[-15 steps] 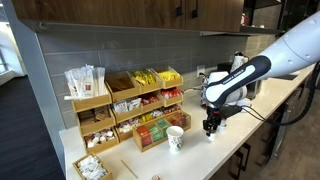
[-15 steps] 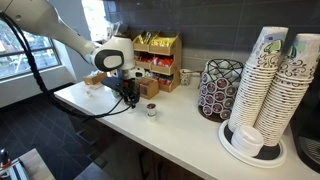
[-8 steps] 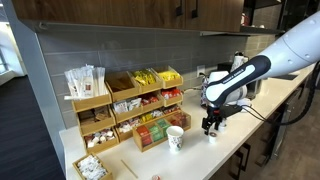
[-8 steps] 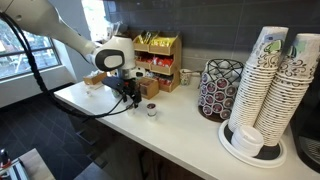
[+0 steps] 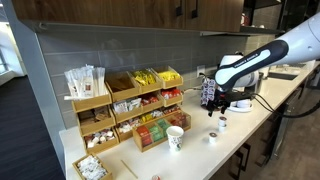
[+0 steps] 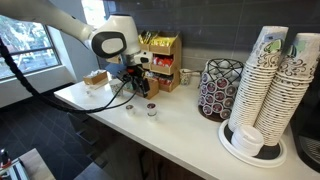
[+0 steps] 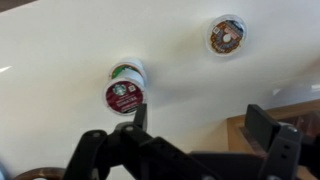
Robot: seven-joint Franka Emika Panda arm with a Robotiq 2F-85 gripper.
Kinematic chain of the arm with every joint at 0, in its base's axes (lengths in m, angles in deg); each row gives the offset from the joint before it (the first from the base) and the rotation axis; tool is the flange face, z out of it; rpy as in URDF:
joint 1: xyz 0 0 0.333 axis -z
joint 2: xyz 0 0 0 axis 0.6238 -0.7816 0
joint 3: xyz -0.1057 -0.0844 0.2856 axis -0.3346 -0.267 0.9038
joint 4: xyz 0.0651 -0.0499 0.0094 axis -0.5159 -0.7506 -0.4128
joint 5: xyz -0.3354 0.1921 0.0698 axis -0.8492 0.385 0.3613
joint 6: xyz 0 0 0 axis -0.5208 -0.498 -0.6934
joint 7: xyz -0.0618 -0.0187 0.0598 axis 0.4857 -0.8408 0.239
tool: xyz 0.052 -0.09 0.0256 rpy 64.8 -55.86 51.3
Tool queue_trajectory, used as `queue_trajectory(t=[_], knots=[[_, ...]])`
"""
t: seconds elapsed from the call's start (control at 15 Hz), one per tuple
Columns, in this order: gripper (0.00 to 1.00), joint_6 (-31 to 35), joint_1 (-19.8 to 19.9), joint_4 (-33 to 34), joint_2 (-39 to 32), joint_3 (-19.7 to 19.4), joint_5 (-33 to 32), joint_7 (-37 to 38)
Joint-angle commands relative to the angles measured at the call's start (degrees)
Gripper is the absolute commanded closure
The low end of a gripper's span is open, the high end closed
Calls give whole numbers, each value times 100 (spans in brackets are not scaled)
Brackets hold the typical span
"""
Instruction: Stack the cups from the top cup to the bottom cup
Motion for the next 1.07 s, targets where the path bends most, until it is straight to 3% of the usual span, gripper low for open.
queue_trajectory(t=[0.0, 0.53, 1.0], knots=[[0, 77, 147, 87, -46, -146, -216, 675], [0, 54, 229, 348, -633, -291, -312, 1614], [0, 30, 219, 489, -987, -350, -232, 1944]])
